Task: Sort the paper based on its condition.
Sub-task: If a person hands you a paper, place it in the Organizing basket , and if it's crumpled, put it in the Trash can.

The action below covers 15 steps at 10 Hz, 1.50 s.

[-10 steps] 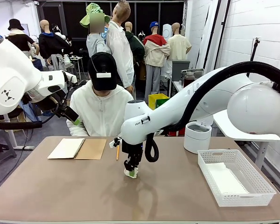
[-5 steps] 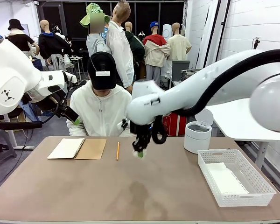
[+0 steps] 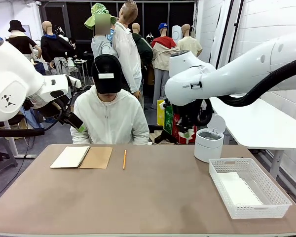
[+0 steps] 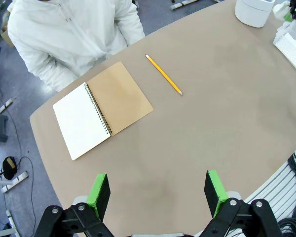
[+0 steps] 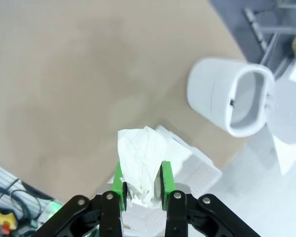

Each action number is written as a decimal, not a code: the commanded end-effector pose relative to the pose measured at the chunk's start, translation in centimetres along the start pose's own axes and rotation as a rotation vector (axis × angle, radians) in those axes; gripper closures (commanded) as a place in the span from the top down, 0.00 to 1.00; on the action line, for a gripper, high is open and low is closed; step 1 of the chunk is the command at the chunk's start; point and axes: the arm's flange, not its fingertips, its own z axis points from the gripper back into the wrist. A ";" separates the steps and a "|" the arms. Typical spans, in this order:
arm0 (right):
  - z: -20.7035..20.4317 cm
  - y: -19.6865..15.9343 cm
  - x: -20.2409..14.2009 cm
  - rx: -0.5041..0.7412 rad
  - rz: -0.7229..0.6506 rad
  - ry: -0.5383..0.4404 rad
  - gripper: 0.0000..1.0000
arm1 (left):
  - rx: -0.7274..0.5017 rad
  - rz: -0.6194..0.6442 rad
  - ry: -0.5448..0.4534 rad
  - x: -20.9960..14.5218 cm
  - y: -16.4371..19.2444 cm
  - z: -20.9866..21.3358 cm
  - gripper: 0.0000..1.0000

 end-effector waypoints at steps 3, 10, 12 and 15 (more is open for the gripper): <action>-0.5 -1.0 -0.4 -0.020 -0.038 0.025 0.34 | -0.004 0.004 -0.005 0.0 0.1 0.0 1.00; -1.6 -4.2 0.2 -0.085 -0.121 0.002 0.34 | -0.004 0.004 -0.005 0.0 0.1 0.0 1.00; -3.1 -6.3 0.1 -0.137 -0.154 -0.011 0.34 | -0.004 0.004 -0.005 0.0 0.1 0.0 1.00; -5.3 -8.9 0.7 -0.214 -0.185 -0.011 0.34 | -0.004 0.004 -0.005 0.0 0.1 0.0 1.00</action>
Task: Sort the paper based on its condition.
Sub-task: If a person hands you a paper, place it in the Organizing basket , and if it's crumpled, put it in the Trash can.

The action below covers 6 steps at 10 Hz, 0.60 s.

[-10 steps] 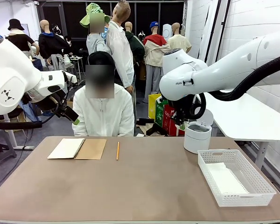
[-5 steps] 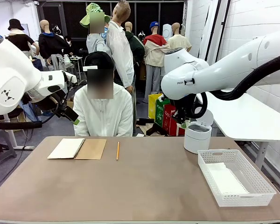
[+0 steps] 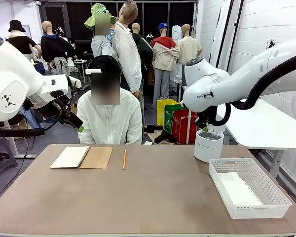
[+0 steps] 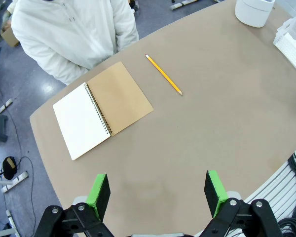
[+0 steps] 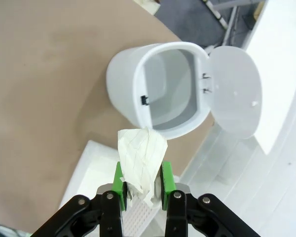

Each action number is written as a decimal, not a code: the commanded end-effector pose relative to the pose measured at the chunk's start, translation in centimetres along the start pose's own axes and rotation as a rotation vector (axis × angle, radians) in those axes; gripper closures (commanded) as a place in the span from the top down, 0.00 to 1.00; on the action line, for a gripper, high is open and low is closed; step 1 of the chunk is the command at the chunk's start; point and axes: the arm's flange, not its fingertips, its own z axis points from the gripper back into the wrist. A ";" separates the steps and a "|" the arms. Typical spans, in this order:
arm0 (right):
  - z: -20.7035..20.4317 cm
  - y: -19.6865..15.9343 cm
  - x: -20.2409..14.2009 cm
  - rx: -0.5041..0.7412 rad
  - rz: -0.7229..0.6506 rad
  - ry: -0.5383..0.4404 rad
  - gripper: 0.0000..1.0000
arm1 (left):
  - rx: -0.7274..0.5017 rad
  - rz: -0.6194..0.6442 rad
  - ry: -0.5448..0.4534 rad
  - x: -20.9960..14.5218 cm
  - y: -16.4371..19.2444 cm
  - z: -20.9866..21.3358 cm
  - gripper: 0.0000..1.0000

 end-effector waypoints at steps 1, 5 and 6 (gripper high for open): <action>-0.9 -0.4 1.3 -0.083 -0.044 0.008 0.34 | -0.004 0.004 -0.005 0.0 0.1 0.0 1.00; -3.4 -1.8 2.4 -0.146 -0.054 0.035 0.34 | -0.004 0.004 -0.005 0.0 0.1 0.0 1.00; -3.8 -2.1 2.7 -0.153 -0.057 0.038 0.34 | -0.004 0.004 -0.005 0.0 0.1 0.0 1.00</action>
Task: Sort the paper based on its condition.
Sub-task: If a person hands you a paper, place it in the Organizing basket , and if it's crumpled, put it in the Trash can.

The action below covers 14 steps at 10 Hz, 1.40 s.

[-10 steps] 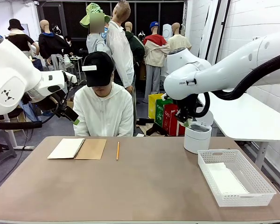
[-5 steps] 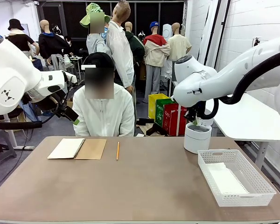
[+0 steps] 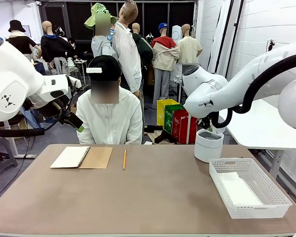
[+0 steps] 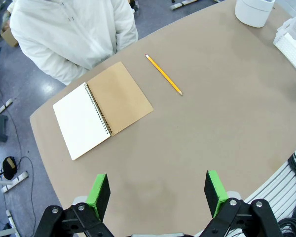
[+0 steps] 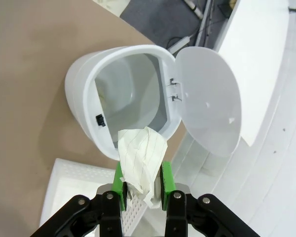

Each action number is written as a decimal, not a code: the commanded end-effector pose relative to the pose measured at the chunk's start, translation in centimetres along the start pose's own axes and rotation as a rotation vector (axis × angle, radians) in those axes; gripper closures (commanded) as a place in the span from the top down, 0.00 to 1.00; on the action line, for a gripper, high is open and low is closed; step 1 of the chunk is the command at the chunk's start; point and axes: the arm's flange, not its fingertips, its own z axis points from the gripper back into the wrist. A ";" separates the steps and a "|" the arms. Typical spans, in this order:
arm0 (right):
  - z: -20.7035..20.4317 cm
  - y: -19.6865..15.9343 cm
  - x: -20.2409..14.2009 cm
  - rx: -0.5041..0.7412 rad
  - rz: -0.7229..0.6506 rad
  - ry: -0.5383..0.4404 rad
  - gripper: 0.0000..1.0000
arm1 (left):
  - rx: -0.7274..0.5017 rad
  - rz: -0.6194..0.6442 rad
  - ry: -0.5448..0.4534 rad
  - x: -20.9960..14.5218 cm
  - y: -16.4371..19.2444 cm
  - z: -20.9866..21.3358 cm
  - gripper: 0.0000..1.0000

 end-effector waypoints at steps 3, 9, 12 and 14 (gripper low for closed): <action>-1.3 -0.8 1.7 -0.024 -0.036 0.011 0.34 | -0.004 0.004 -0.005 0.0 0.1 0.0 1.00; -3.6 -0.7 2.9 -0.011 -0.041 0.029 0.34 | -0.004 0.004 -0.005 0.0 0.1 0.0 1.00; -4.0 -0.8 3.6 -0.007 -0.044 0.030 0.34 | -0.004 0.004 -0.005 0.0 0.1 0.0 1.00; -4.1 -0.9 3.9 0.014 -0.041 0.033 0.74 | -0.004 0.004 -0.005 0.0 0.1 0.0 1.00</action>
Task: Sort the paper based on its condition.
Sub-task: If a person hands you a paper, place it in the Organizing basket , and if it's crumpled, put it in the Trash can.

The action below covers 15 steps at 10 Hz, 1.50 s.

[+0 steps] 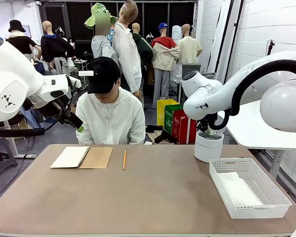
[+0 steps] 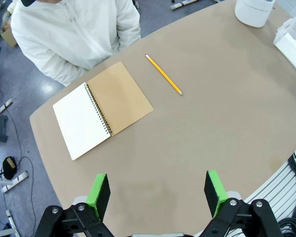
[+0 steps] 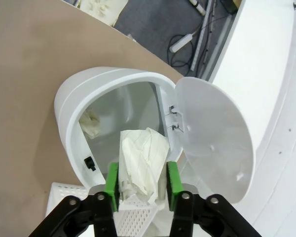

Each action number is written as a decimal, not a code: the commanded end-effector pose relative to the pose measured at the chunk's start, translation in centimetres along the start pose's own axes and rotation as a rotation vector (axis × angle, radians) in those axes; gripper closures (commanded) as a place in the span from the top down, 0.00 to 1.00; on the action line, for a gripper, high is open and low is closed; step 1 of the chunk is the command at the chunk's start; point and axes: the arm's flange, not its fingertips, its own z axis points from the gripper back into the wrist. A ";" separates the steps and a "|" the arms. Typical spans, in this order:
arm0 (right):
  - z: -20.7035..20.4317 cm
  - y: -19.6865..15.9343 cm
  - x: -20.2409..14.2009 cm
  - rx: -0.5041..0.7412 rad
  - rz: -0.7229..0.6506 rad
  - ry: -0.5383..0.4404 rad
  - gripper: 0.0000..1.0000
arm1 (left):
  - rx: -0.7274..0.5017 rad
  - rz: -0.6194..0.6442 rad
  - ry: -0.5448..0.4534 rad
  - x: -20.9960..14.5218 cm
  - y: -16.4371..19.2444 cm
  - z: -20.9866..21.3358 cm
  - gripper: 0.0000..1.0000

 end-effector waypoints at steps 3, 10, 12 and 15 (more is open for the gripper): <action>-0.3 -0.2 0.8 0.009 -0.019 0.008 1.00 | -0.004 0.004 -0.005 0.0 0.1 0.0 1.00; 1.2 0.0 0.5 0.021 -0.056 0.038 1.00 | -0.004 0.004 -0.005 0.0 0.1 0.0 1.00; 0.5 0.2 0.5 0.006 -0.003 -0.004 1.00 | -0.004 0.004 -0.005 0.0 0.1 0.0 1.00; 0.5 0.2 0.5 0.006 -0.003 -0.004 1.00 | -0.004 0.004 -0.005 0.0 0.1 0.0 1.00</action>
